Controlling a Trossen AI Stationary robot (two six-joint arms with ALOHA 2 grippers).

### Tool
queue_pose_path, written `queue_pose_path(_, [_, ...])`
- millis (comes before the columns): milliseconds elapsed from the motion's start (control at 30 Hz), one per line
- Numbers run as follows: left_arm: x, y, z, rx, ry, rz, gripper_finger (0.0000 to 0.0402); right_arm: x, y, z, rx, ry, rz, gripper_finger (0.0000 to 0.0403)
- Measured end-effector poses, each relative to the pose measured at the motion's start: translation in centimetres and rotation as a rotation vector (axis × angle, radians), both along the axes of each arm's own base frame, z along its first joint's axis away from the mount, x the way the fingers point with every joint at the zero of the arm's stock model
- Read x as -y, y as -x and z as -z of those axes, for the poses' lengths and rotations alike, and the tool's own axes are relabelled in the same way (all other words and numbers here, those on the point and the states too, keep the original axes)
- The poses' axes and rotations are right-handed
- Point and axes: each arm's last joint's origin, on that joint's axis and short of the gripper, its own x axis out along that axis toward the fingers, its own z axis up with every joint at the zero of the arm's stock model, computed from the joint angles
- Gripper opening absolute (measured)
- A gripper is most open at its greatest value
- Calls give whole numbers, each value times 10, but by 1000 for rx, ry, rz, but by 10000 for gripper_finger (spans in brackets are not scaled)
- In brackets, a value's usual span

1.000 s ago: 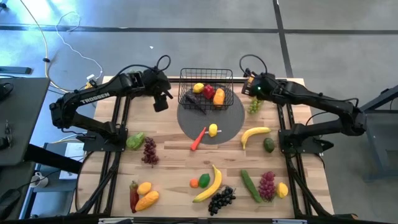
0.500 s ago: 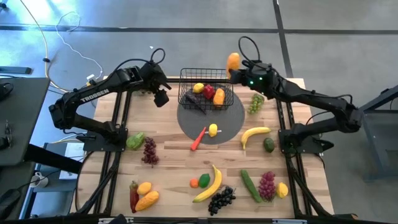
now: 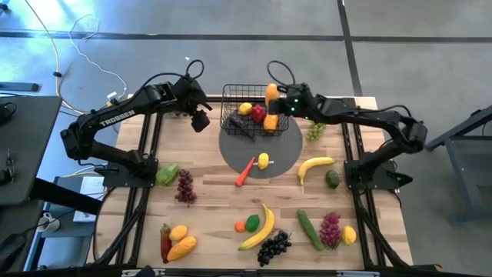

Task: Build produce basket
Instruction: Put the mango into the wire basket, then put the carrot into the wire basket

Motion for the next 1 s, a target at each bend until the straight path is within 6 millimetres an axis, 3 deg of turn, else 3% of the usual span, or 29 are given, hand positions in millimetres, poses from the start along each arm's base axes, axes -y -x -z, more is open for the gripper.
queue_pose_path(267, [0, 0, 0, 17, 12, -28, 232, -1, 1, 18, -113, -77, -1, 124])
queue_pose_path(500, [0, 0, 0, 17, 12, -28, 232, -3, 3, 20, -146, -97, -20, 183])
queue_pose_path(1000, [1, -1, 0, 30, 29, -14, 231, 8, 9, 20, -151, -92, 1, 259])
